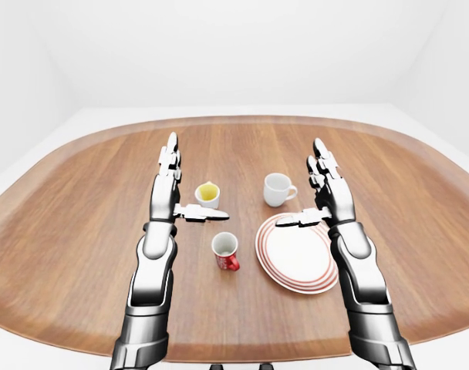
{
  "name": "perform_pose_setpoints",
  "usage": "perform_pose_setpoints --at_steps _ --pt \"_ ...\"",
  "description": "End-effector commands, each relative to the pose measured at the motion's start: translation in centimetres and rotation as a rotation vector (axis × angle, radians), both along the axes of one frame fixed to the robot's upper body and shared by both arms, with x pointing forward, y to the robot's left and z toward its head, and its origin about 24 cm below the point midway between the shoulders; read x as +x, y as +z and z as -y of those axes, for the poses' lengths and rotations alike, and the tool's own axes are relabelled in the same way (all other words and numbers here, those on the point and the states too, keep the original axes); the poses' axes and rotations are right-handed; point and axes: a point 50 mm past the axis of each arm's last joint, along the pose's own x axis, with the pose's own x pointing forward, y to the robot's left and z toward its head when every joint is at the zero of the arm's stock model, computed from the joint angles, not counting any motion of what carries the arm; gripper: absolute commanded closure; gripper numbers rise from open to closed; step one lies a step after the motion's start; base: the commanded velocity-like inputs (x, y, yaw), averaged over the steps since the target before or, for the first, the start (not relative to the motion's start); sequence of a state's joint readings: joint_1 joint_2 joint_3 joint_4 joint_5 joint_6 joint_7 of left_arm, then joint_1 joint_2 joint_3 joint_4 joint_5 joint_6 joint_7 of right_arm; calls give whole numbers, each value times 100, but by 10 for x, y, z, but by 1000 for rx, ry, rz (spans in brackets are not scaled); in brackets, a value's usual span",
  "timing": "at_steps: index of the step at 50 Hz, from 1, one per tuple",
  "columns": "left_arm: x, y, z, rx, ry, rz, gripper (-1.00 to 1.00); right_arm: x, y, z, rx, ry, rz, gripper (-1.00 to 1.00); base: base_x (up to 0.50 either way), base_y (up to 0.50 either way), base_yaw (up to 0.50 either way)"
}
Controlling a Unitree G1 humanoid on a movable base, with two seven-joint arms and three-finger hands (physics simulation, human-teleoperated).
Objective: Pick up the red mug and put it on the plate
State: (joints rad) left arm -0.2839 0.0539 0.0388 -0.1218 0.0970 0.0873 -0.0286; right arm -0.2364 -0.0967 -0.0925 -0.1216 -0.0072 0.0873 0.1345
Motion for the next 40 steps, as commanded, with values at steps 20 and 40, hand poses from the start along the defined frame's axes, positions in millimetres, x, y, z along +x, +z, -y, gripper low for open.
perform_pose_setpoints --at_steps 20,40 --pt "-1 -1 0 0 0 -3 -100 1 -1 -1 -8 5 -4 -100 38 0 0" --pt "-2 0 -1 -3 2 1 -100 8 -1 -9 -105 91 -26 -100 23 0 0"
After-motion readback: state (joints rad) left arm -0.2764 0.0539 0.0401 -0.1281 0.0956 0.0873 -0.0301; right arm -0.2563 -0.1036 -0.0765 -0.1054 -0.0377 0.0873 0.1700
